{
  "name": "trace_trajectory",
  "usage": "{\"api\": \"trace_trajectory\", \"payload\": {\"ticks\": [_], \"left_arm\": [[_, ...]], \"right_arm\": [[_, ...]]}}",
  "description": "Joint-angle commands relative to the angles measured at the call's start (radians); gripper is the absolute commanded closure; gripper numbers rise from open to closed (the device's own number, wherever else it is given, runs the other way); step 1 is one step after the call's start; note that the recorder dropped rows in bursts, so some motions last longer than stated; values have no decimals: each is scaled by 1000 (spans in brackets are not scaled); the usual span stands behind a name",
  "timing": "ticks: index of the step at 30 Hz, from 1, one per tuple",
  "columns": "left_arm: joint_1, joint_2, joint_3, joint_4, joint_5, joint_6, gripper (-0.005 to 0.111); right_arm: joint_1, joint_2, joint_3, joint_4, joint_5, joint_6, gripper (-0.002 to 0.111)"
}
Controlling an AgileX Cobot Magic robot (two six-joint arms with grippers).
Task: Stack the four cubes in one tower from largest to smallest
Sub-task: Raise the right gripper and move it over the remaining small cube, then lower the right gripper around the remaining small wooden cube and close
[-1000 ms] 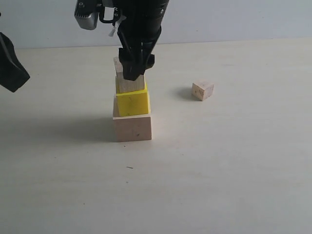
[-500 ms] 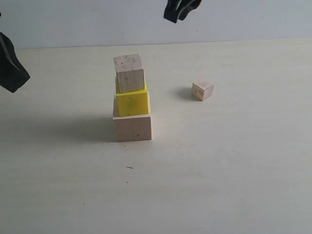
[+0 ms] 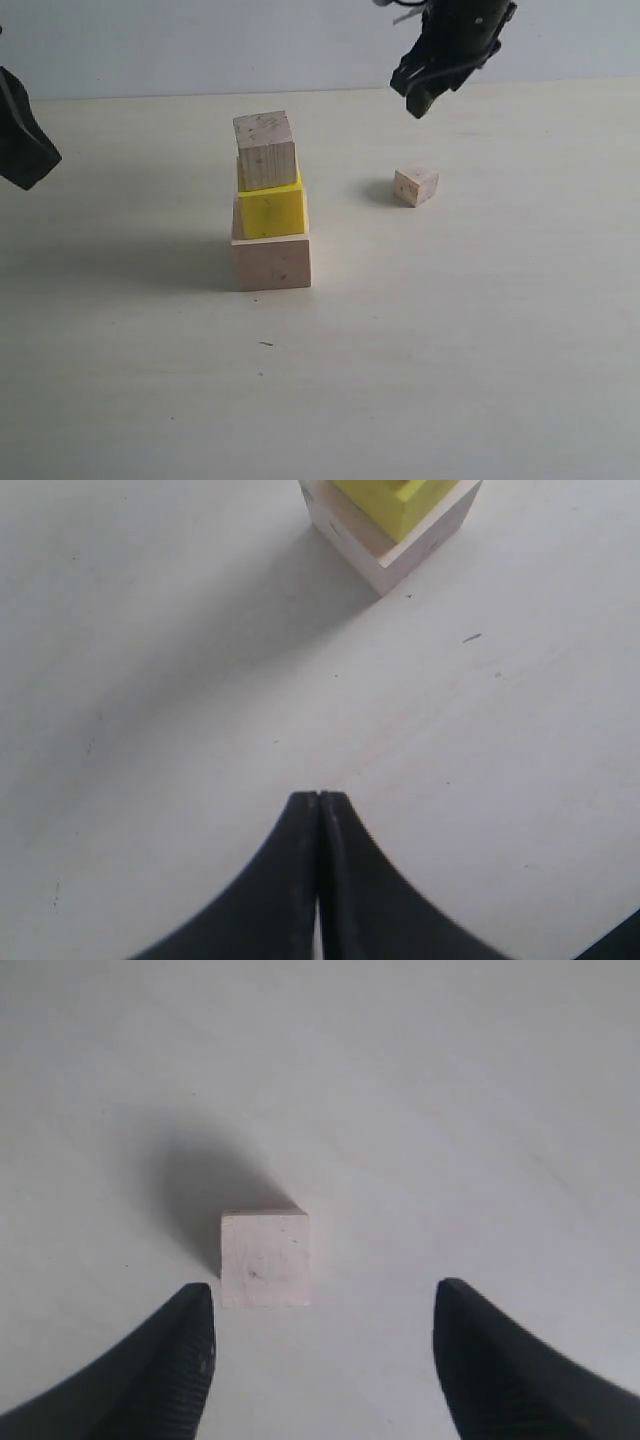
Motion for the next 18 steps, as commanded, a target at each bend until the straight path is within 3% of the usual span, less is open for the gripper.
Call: {"api": "trace_trajectory", "payload": {"ticks": [1, 18], "left_arm": [[3, -2, 3, -9, 3, -5, 107], [3, 0, 3, -9, 2, -5, 107]], "right_arm": [[-3, 73, 0, 16, -28, 6, 46], [-3, 157, 0, 36, -27, 43, 46]]}}
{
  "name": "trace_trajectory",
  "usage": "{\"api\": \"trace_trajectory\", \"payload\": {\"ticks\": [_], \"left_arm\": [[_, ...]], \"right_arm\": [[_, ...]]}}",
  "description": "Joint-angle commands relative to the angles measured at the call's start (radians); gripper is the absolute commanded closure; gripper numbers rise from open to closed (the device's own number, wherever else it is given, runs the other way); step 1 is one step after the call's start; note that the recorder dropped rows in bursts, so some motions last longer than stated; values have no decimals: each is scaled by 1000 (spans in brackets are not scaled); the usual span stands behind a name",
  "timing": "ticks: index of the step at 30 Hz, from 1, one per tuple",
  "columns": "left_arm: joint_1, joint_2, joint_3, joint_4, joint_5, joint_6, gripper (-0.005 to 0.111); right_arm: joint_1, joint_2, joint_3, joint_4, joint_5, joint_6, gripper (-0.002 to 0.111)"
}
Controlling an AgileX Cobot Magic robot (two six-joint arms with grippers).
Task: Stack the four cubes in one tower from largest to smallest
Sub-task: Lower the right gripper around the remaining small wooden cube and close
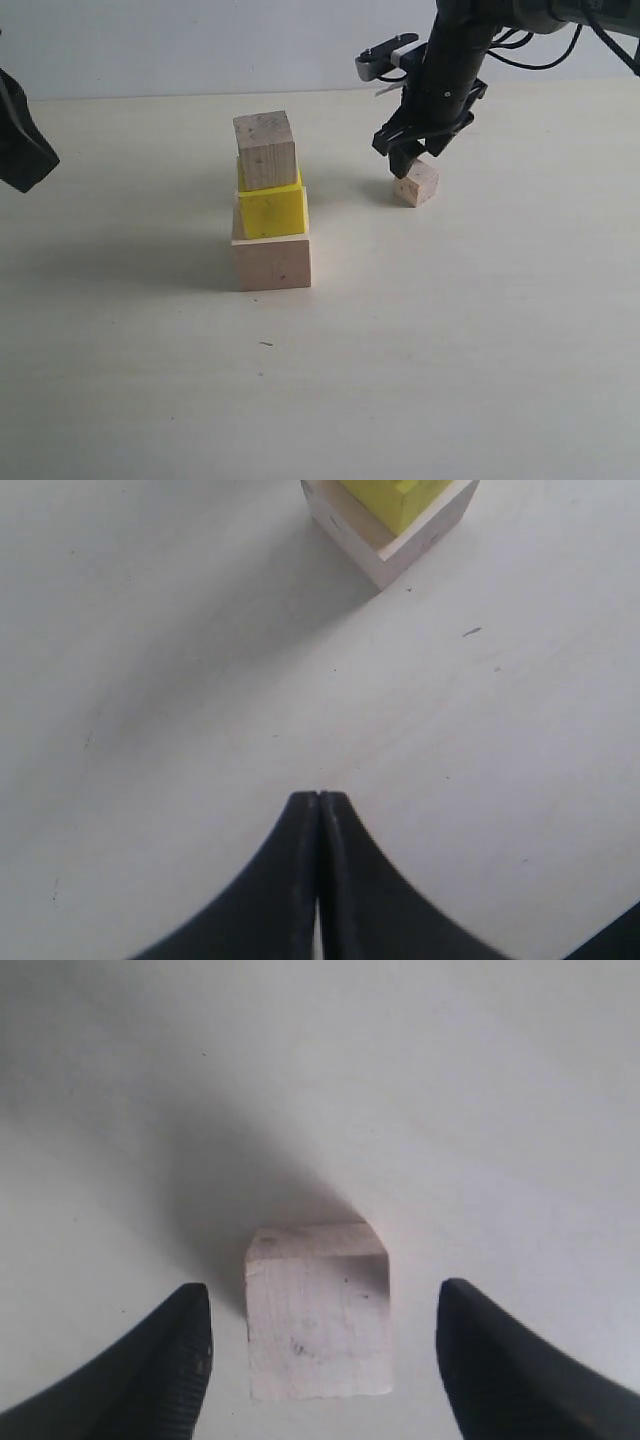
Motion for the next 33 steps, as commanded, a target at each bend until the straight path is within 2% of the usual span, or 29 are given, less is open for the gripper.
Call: {"api": "trace_trajectory", "payload": {"ticks": [1, 33], "left_arm": [[3, 0, 3, -9, -7, -5, 107], [3, 0, 3, -9, -5, -5, 107]], "right_arm": [[-3, -2, 0, -11, 8, 7, 46], [-24, 63, 0, 40, -22, 0, 46]]}}
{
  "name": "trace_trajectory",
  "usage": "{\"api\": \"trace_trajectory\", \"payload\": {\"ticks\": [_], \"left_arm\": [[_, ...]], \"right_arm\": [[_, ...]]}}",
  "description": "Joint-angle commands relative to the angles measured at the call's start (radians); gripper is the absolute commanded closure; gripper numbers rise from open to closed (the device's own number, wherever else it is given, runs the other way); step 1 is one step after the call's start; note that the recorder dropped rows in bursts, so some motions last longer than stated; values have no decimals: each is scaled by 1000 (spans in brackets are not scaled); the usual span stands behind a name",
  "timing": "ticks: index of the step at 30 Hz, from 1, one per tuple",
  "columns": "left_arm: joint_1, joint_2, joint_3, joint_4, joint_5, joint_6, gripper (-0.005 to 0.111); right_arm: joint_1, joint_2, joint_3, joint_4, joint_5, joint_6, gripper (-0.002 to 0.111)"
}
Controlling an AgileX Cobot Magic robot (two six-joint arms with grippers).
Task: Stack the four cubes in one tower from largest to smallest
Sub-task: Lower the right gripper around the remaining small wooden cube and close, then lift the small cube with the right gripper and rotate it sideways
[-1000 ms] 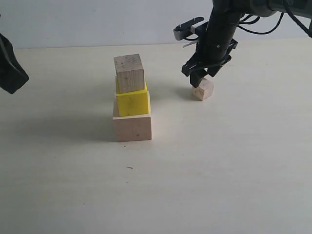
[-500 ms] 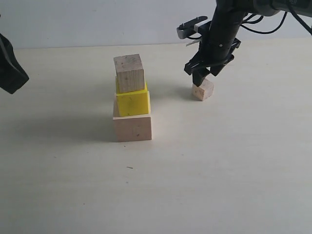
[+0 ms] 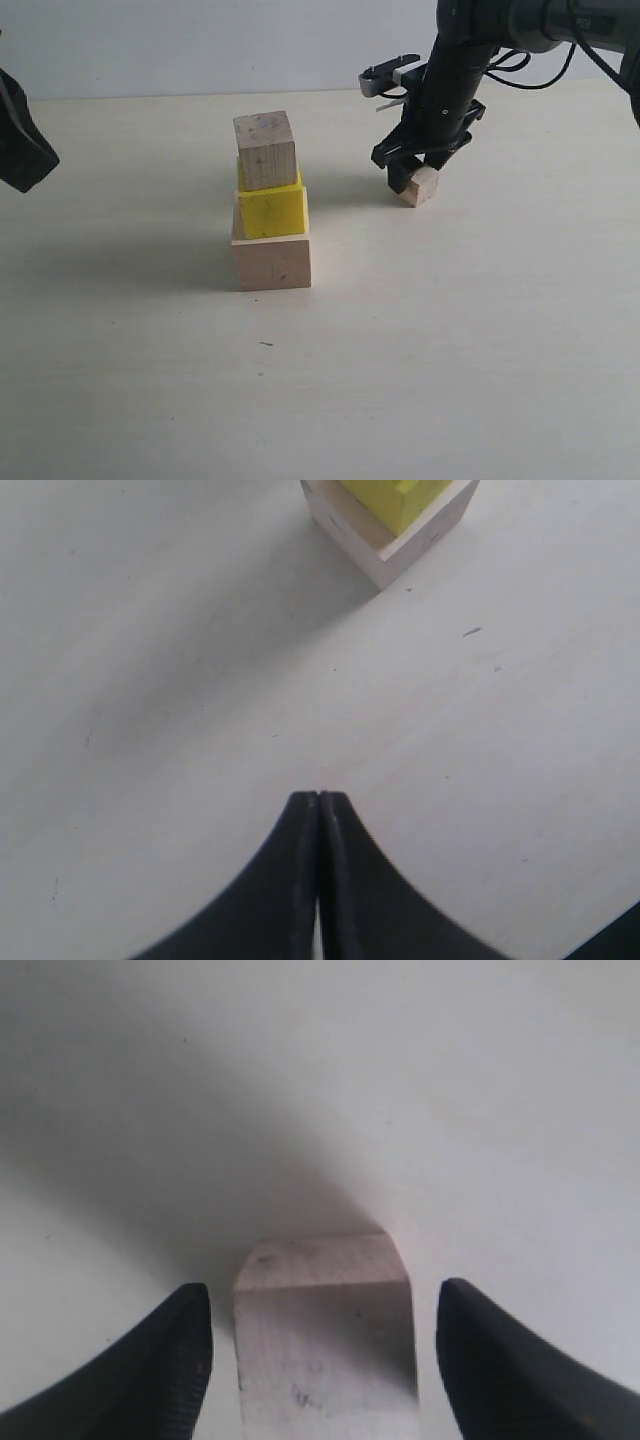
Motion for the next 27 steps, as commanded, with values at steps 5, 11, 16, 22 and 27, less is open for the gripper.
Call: {"api": "trace_trajectory", "payload": {"ticks": [5, 11, 16, 22, 27], "left_arm": [[3, 0, 3, -9, -9, -5, 107], [3, 0, 3, -9, -9, -5, 107], [3, 0, 3, -9, -9, -5, 107], [3, 0, 3, -9, -9, -5, 107], [3, 0, 3, -9, -9, -5, 107]], "right_arm": [[-5, 12, 0, -4, -17, -19, 46], [-5, 12, 0, -12, -20, -26, 56], [-5, 12, 0, -12, -17, -26, 81], [-5, -6, 0, -12, 20, -47, 108], [-5, -59, 0, -31, 32, -110, 108]]}}
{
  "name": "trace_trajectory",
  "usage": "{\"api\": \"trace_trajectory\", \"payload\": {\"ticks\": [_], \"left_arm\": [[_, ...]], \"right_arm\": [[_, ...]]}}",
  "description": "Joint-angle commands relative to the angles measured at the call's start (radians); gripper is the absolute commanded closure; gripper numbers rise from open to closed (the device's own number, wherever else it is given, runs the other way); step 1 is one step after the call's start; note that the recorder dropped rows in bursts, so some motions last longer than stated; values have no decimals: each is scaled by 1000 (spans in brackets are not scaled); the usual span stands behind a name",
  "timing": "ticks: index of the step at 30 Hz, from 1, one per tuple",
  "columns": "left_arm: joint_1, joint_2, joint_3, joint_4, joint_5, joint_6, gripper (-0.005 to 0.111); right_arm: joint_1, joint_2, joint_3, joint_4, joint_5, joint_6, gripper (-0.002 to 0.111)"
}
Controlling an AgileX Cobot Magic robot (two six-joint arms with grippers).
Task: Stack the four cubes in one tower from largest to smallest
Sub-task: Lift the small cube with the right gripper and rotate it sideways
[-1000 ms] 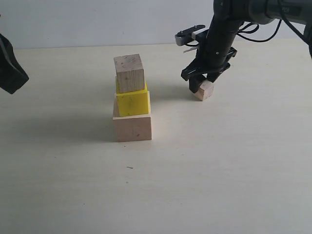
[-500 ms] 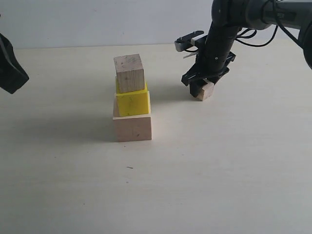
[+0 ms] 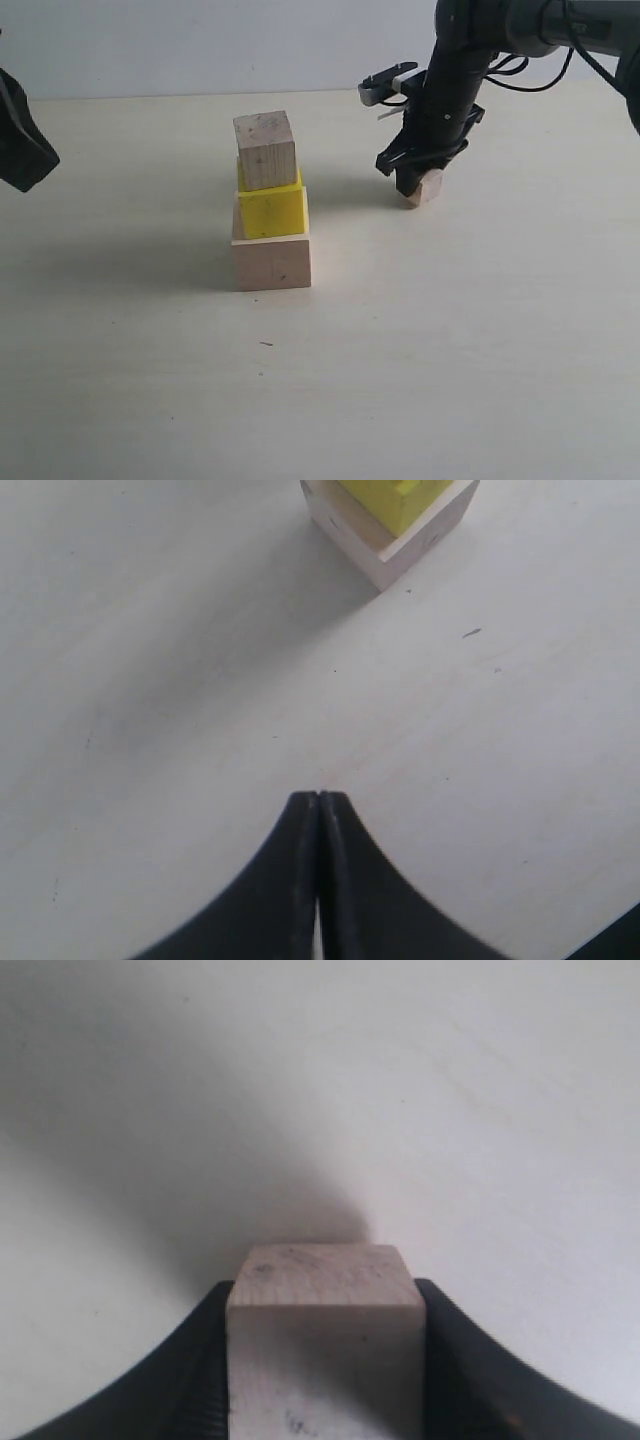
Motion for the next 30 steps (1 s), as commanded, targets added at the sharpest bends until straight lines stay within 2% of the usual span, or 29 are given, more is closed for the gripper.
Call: {"api": "trace_trajectory", "payload": {"ticks": [1, 5, 9, 15, 20, 23, 26, 28, 30], "left_arm": [[3, 0, 3, -9, -9, -5, 107], [3, 0, 3, -9, -9, -5, 107], [3, 0, 3, -9, -16, -5, 107], [3, 0, 3, -11, -25, -11, 107], [3, 0, 3, -18, -60, -28, 107], [3, 0, 3, -34, -73, -31, 107], [3, 0, 3, -58, -81, -31, 107], [3, 0, 3, -66, -91, -31, 107], [3, 0, 3, -71, -104, -31, 107]], "right_arm": [[-10, -76, 0, -16, 10, -59, 108], [-82, -140, 0, 127, 7, -112, 108], [-210, -186, 26, 473, 40, -274, 108], [-346, -283, 194, 868, 96, -566, 108], [-357, -413, 378, 974, 35, -751, 108], [-357, -511, 512, 1214, 30, -1010, 108], [-357, -598, 635, 1435, 113, -1299, 108], [-357, -631, 687, 1476, 113, -1427, 108], [-352, -658, 728, 1463, 113, -1471, 108]]}}
